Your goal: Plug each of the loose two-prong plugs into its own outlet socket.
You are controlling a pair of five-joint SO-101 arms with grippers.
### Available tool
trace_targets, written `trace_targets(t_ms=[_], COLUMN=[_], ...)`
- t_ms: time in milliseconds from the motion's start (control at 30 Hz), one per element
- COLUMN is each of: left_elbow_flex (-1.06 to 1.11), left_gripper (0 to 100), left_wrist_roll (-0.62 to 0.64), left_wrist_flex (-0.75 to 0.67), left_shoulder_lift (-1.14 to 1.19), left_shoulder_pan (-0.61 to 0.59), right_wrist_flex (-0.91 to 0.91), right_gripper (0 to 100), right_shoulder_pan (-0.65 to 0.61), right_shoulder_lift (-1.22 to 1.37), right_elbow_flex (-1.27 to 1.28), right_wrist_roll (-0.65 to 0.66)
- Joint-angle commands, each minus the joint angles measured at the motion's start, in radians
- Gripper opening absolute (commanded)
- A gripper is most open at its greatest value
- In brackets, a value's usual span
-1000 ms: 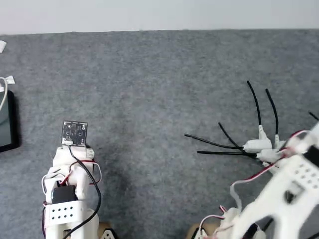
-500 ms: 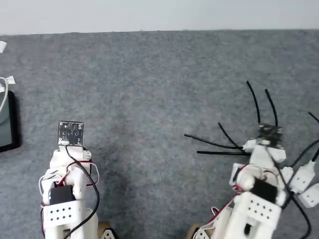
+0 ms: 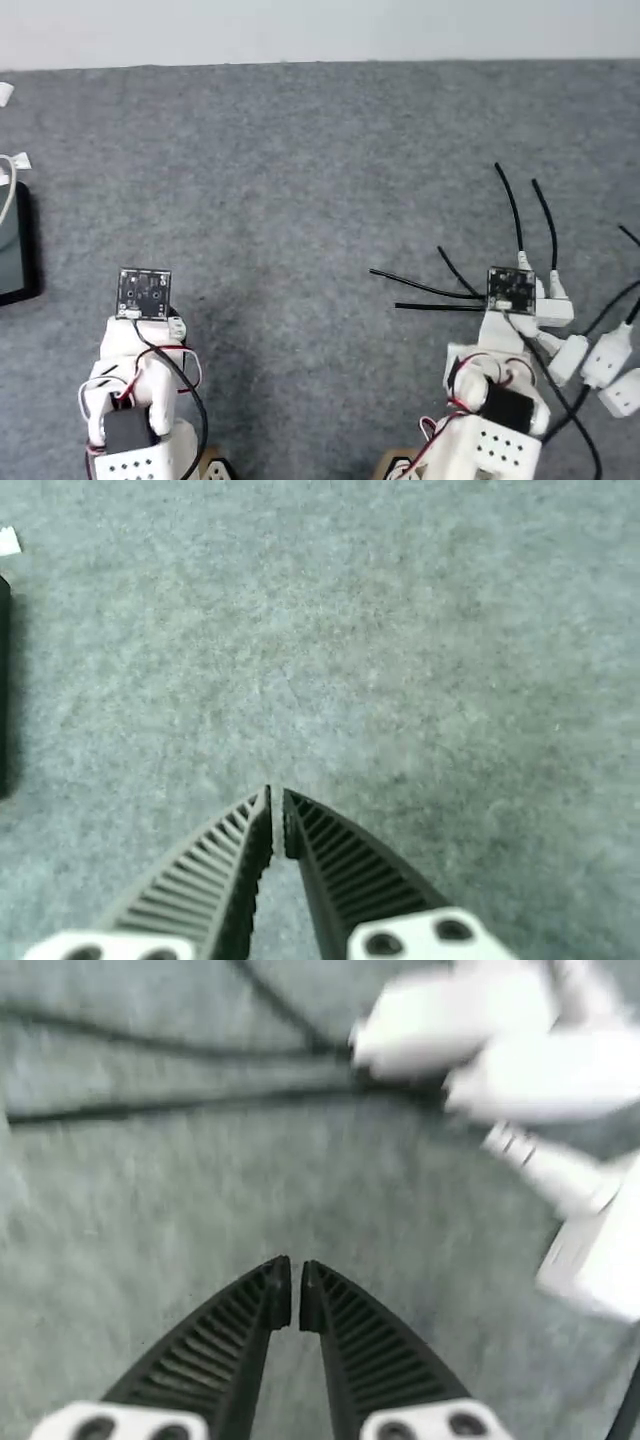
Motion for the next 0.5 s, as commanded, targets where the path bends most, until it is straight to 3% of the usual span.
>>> trace_targets(t_ms=[0,267,467], left_elbow_flex=[0.033,0.012,0.025], left_gripper=[2,2,2], left_wrist_roll=[-0.003,-0.008,-0.008], left_wrist_flex=[0.006,0.189,0.195], left_shoulder_lift=[-0.011,-0.043,-0.043], left_shoulder_pan=[0.008,0.006,0.000], right_wrist_flex=[0.096,0.113,0.124], right_gripper=[1.8,1.8,1.8], right_shoulder_pan=[-0.010,-0.001,-0.004], right_shoulder_lift=[-0.073,-0.300,-0.317], right_elbow_flex=[0.000,0.146,0.144], right_wrist_roll=[0.008,0.009,0.011])
